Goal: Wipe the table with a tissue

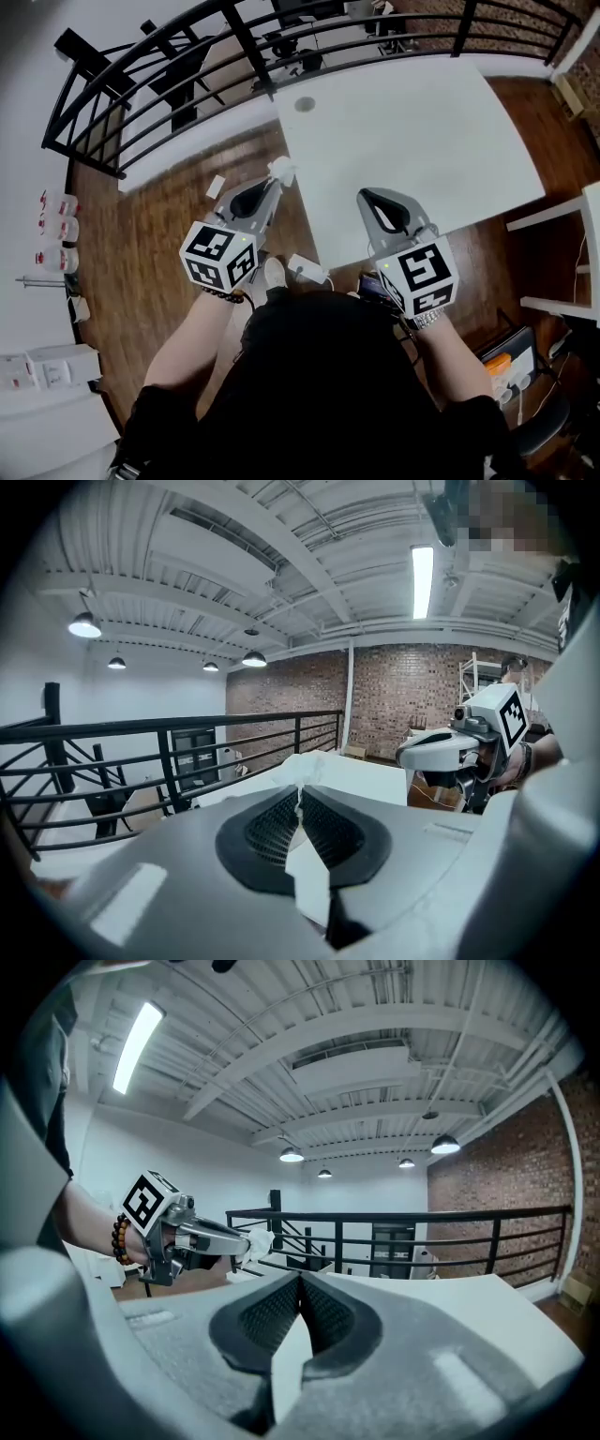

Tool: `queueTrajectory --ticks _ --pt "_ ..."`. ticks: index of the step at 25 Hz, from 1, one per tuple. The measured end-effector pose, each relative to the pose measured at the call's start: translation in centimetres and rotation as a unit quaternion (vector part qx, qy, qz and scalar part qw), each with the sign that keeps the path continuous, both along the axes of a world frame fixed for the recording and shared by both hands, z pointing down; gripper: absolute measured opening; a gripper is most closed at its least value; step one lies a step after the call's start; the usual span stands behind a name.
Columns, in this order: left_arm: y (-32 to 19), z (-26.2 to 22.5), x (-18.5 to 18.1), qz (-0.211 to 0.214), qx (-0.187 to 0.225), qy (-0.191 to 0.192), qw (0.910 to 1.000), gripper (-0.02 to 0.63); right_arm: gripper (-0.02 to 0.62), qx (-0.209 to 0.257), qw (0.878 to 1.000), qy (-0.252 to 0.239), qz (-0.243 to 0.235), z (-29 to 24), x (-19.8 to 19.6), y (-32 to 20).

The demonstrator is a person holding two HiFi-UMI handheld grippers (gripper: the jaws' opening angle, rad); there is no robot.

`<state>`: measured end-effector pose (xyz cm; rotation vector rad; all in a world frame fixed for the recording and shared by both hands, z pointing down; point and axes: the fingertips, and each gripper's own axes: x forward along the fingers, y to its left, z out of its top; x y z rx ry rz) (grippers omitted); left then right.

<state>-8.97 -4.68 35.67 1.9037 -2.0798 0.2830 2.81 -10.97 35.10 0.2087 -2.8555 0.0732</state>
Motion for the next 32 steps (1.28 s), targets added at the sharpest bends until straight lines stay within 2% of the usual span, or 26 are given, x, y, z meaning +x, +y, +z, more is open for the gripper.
queueTrajectory --ticks 5,12,18,32 --pt "-0.8 1.6 -4.4 0.031 -0.009 0.015 0.9994 0.026 -0.008 0.0 0.999 0.017 0.037 0.8 -3.3 0.3" --pt "-2.0 1.9 -9.7 0.089 -0.022 0.038 0.9951 0.026 -0.008 -0.001 0.996 0.04 0.086 -0.8 -8.7 2.1" --pt "-4.0 4.6 -13.6 0.116 -0.038 0.051 0.9913 0.026 -0.008 -0.007 0.991 0.051 0.123 0.2 -12.2 2.3" --pt "-8.9 10.1 -19.4 0.158 -0.077 0.058 0.9828 0.026 -0.008 -0.008 0.981 0.077 0.178 2.4 -18.1 2.5"
